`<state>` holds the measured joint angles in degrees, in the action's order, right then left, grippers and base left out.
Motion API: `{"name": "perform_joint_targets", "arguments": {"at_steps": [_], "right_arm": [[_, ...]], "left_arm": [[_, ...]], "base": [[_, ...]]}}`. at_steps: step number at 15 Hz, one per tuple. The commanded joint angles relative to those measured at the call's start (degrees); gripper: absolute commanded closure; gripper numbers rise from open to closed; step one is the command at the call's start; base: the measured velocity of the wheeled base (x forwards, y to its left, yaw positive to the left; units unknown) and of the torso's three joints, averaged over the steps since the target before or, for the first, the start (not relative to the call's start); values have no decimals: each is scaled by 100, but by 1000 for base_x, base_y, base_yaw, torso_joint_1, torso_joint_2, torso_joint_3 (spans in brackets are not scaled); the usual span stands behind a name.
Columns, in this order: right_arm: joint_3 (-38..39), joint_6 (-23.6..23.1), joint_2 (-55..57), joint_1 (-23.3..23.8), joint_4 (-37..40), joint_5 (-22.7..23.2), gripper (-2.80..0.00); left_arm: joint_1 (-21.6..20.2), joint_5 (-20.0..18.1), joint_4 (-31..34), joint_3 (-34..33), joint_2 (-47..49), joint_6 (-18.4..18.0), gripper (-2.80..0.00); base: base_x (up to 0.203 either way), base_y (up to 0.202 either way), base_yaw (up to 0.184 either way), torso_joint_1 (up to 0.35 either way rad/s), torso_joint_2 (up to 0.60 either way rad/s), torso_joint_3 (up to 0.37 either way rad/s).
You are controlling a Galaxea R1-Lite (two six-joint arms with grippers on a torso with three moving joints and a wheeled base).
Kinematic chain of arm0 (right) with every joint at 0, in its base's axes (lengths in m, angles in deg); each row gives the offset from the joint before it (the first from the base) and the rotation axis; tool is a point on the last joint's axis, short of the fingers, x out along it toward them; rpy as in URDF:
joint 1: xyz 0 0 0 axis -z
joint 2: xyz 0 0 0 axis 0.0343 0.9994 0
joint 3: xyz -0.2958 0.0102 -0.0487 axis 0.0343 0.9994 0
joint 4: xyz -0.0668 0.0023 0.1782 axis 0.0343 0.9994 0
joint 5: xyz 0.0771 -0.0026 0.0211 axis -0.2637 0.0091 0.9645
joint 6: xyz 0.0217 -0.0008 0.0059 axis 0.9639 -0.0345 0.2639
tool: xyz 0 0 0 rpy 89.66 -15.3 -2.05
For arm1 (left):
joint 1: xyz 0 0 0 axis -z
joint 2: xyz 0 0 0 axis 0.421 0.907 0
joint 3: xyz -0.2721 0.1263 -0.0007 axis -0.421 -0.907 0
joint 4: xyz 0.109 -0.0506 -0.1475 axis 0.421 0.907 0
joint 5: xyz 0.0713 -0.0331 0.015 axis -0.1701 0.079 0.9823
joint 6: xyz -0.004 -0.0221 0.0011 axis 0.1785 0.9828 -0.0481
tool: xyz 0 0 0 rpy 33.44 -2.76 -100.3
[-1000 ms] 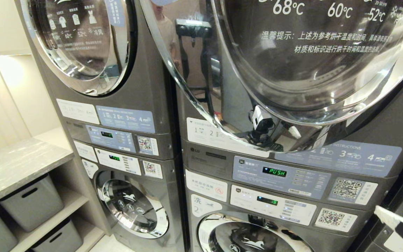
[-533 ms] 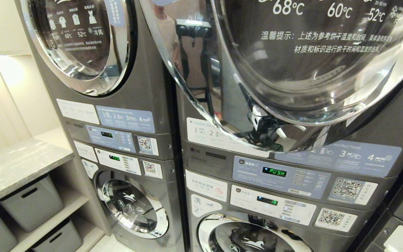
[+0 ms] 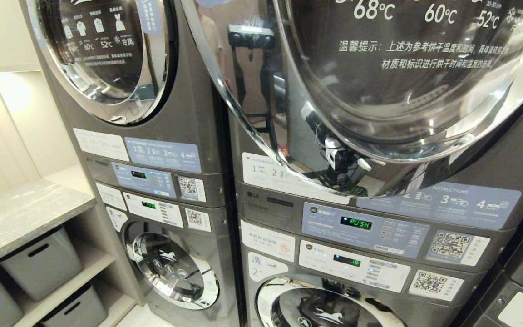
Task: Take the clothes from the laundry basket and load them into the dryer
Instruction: Open the dryer
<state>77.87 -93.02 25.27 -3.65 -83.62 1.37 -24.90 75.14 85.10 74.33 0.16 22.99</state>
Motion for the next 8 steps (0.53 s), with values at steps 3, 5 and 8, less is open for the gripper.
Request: {"name": "perform_joint_targets", "arguments": {"at_steps": [3,5,8], "right_arm": [[42,-318,-1305,111,161,-127,0],[37,-631,-1618,154,512,-340,0],[43,-470,-1584,159,727,-54,0]], "left_arm": [[0,0,-1,0,-2,0,0],[0,0,-1,0,-2,0,0],[0,0,-1,0,-2,0,0]], "base": [[0,0,0,0,0,0],[0,0,0,0,0,0],[0,0,0,0,0,0]]}}
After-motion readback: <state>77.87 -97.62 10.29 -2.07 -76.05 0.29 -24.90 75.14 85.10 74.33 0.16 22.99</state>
